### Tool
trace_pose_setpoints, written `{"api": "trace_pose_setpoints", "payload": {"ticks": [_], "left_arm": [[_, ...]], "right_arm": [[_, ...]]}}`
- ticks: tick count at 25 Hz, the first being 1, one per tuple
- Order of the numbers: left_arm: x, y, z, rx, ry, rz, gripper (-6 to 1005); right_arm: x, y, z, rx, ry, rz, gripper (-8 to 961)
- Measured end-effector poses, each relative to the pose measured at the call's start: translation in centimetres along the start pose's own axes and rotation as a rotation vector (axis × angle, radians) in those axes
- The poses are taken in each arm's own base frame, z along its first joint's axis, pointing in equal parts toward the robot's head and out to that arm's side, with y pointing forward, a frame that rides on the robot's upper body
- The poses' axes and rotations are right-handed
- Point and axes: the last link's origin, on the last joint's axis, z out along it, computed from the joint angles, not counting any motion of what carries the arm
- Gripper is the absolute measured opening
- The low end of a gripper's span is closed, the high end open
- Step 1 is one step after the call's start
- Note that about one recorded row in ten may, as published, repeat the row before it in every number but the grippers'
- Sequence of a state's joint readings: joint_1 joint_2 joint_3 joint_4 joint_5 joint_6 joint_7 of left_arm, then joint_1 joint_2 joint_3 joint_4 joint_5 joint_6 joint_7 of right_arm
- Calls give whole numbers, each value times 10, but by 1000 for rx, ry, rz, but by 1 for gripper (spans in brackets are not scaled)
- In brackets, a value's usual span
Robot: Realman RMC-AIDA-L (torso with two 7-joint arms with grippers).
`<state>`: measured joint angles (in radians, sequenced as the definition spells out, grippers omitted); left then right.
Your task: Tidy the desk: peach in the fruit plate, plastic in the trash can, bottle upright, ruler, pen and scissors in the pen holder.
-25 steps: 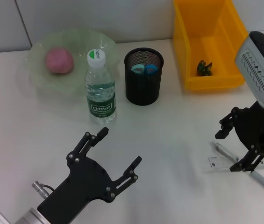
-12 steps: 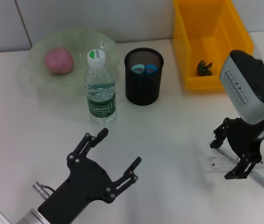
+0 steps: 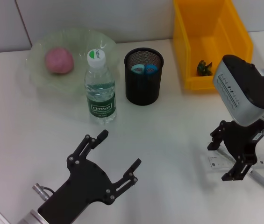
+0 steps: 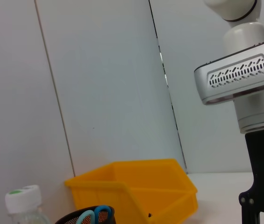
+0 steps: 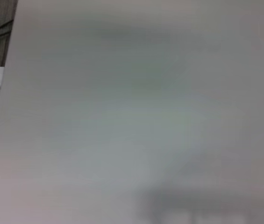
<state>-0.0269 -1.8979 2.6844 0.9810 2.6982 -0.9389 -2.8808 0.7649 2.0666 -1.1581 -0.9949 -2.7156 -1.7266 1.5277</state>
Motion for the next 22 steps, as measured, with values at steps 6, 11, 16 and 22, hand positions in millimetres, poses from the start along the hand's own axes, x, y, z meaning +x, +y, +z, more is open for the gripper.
{"api": "trace_pose_setpoints", "payload": {"ticks": [6, 11, 16, 22], "left_arm": [[0, 1, 0, -2, -1, -1, 854], [-1, 1, 0, -2, -3, -1, 854], [-1, 1, 0, -3, -2, 0, 854], [0, 1, 0, -3, 4, -1, 854]], "right_arm": [[-1, -3, 5, 1, 19, 13, 834], [-2, -4, 7, -4, 19, 23, 833], [-3, -6, 8, 1, 20, 28, 831], [-4, -7, 12, -8, 28, 25, 830]]}}
